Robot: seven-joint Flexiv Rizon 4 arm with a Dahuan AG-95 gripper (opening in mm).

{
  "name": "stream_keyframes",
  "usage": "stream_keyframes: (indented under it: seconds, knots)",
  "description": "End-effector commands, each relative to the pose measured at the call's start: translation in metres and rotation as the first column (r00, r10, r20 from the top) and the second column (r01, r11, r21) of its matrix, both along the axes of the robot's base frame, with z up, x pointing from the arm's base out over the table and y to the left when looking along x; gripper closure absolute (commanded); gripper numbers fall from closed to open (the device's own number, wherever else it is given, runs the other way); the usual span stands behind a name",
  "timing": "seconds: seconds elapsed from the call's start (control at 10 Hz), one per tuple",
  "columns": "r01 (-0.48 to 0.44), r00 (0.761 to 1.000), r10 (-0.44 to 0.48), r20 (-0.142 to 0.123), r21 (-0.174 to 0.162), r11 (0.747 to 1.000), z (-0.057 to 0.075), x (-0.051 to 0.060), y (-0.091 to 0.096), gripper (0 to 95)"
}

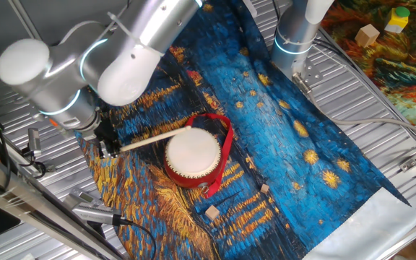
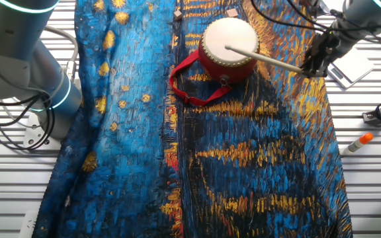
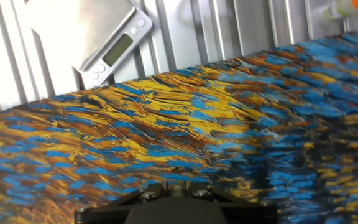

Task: Play the drum

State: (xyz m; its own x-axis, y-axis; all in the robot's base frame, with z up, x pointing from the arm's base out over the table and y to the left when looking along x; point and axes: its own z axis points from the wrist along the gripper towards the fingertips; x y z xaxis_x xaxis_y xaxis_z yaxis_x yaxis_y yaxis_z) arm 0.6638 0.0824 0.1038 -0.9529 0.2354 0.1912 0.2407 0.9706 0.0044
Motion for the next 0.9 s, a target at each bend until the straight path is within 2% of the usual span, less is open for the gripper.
stream_keyframes:
  seconds: [0.1,0.3,0.4,0.5,0.7,0.8,0.9]
  knots:
    - [-0.003,1.0,0.003,0.005,0.004,1.0,0.0003,-0.0016,-0.0004,95.0]
    - [0.008,1.0,-0.008,-0.009,0.007,1.0,0.0002,-0.0015,-0.0005,95.0]
    - [0.008,1.0,-0.008,-0.01,-0.015,1.0,0.0002,-0.0015,-0.0005,95.0]
    - [0.008,1.0,-0.009,-0.005,-0.072,0.997,0.0002,-0.0015,-0.0005,95.0]
    - [0.009,1.0,-0.009,0.016,-0.024,1.0,0.0002,-0.0015,-0.0005,95.0]
    - [-0.065,0.997,0.064,0.038,0.026,0.998,0.0002,-0.0015,-0.0005,95.0]
    - [-0.134,0.991,0.132,0.034,0.034,0.99,0.0002,-0.0015,-0.0005,95.0]
